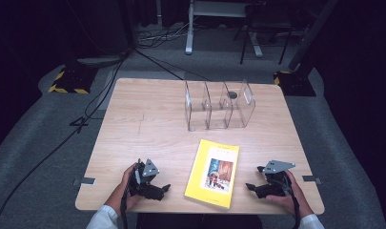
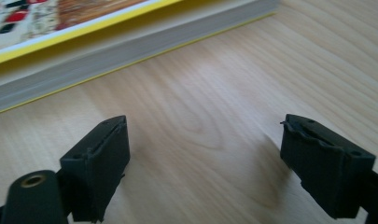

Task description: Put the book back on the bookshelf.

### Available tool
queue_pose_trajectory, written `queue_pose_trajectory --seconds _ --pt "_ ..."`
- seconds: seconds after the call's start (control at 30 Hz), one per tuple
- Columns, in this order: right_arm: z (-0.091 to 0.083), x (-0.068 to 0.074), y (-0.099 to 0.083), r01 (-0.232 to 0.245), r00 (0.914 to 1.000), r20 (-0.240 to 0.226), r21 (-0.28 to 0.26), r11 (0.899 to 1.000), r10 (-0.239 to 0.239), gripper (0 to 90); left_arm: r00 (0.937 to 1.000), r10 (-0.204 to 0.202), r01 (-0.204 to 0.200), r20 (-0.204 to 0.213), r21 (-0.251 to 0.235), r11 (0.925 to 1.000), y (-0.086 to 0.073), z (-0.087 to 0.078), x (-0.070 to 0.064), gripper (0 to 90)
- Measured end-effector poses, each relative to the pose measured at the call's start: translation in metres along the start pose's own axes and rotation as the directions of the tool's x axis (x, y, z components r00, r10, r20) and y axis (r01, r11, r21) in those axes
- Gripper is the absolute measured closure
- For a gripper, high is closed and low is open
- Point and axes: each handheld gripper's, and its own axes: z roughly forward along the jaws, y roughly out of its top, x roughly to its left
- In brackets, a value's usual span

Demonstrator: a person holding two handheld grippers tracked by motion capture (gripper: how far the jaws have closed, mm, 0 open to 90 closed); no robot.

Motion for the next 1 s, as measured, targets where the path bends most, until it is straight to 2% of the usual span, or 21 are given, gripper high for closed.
queue_pose_trajectory --seconds 0.03,0.07,0.13,0.23,0.37,0.43,0.47,0.53,0.67,0.77,0.83,0.87,0.93,1.0 --pt "0.001 0.002 0.002 0.010 0.9999 -0.006 0.007 1.000 -0.010 14.9 1.0000 0.002 -0.002 0.002 -0.002 1.0000 -0.001 0.000 -0.003 3.8" --pt "0.004 0.009 0.008 0.047 0.9981 -0.041 0.025 0.999 -0.046 14.7 0.9994 0.025 -0.025 0.023 -0.002 0.9997 -0.001 0.000 -0.007 3.6" --pt "0.007 0.014 0.012 0.071 0.9958 -0.059 0.034 0.997 -0.069 14.4 0.9987 0.039 -0.039 0.034 0.002 0.9992 0.000 0.001 -0.009 0.0" --pt "0.010 0.021 0.017 0.101 0.9916 -0.086 0.054 0.993 -0.097 14.2 0.9910 0.101 -0.102 0.088 0.005 0.9948 0.002 0.003 -0.019 0.1" --pt "0.015 0.025 0.025 0.135 0.9855 -0.115 0.082 0.987 -0.125 11.9 0.9911 0.099 -0.099 0.089 0.005 0.9950 0.003 0.004 -0.026 0.1" --pt "0.019 0.027 0.032 0.167 0.9788 -0.137 0.105 0.980 -0.152 10.9 0.9883 0.114 -0.115 0.101 0.002 0.9934 0.005 0.006 -0.030 0.1" --pt "0.019 0.027 0.032 0.167 0.9788 -0.137 0.105 0.980 -0.152 10.9 0.9883 0.114 -0.115 0.101 0.002 0.9934 0.005 0.006 -0.030 0.1" --pt "0.025 0.029 0.043 0.200 0.9718 -0.158 0.158 0.967 -0.175 9.9 0.9854 0.126 -0.127 0.114 0.002 0.9918 0.011 0.012 -0.035 0.0" --pt "0.025 0.032 0.049 0.249 0.9589 -0.192 0.215 0.944 -0.209 10.0 0.9834 0.138 -0.139 0.118 0.003 0.9902 0.018 0.018 -0.040 0.0" --pt "0.027 0.034 0.055 0.262 0.9565 -0.203 0.278 0.924 -0.210 9.4 0.9838 0.134 -0.136 0.119 0.003 0.9907 0.022 0.022 -0.043 0.0" --pt "0.029 0.036 0.058 0.268 0.9551 -0.206 0.292 0.918 -0.213 6.9 0.9841 0.134 -0.135 0.117 0.004 0.9908 0.025 0.024 -0.045 0.0" --pt "0.029 0.036 0.058 0.268 0.9551 -0.206 0.292 0.918 -0.213 6.9 0.9841 0.134 -0.135 0.117 0.004 0.9908 0.025 0.024 -0.045 0.0" --pt "0.034 0.040 0.059 0.272 0.9543 -0.203 0.287 0.919 -0.219 1.5 0.9826 0.139 -0.140 0.123 0.002 0.9901 0.027 0.027 -0.048 0.0" --pt "0.034 0.041 0.058 0.279 0.9519 -0.209 0.289 0.916 -0.224 0.8 0.9795 0.152 -0.154 0.132 0.003 0.9881 0.029 0.028 -0.048 0.0"
